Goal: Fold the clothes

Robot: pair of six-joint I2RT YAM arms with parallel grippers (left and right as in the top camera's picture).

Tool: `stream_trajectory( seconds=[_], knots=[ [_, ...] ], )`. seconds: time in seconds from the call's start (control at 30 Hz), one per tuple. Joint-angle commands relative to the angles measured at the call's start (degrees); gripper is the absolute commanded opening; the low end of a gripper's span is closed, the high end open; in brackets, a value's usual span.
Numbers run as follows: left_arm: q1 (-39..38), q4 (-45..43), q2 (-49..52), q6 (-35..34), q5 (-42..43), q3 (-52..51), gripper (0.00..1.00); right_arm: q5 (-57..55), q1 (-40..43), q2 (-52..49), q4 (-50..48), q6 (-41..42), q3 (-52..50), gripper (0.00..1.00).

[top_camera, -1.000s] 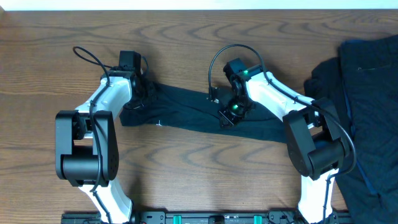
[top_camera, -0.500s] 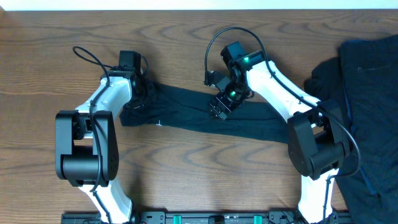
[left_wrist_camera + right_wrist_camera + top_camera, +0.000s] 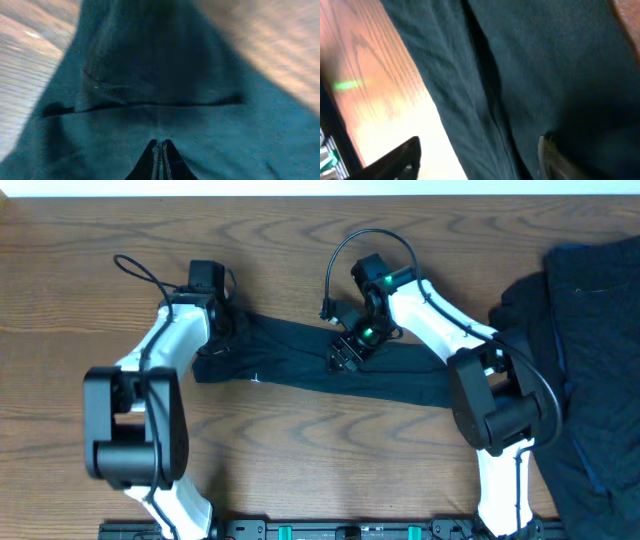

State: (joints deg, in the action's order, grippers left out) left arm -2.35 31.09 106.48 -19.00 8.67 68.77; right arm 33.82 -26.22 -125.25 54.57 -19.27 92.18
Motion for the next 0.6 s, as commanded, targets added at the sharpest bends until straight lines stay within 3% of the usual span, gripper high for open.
stream_trajectory(
  seconds=[0.0, 0.1, 0.27, 0.33, 0.4, 0.57],
  knots=[
    [0.1, 0.6, -5.0, 1.2, 0.0, -0.2, 0.06, 2.6, -0.4, -0.5, -0.4, 0.6, 0.7, 0.61],
    [0.0, 1.0, -6.0, 1.1, 0.0, -0.2, 0.06, 2.1, -0.8, -0.5, -0.3, 0.6, 0.7, 0.39],
    [-0.5, 2.1, -5.9, 1.2, -0.1, -0.3, 0.06, 0.6, -1.6, -0.5, -0.5, 0.9, 0.7, 0.23],
    [-0.5, 2.3, -5.9, 1.2, -0.1, -0.3, 0.06, 0.2, -1.8, -0.5, -0.7, 0.9, 0.7, 0.24],
    [-0.5, 2.3, -5.9, 1.2, -0.1, -0.3, 0.06, 0.2, -1.9, -0.5, -0.8, 1.0, 0.7, 0.35],
    [-0.5, 2.3, -5.9, 1.2, -0.1, -0.3, 0.06, 0.2, -1.9, -0.5, -0.9, 1.0, 0.7, 0.4]
  ],
)
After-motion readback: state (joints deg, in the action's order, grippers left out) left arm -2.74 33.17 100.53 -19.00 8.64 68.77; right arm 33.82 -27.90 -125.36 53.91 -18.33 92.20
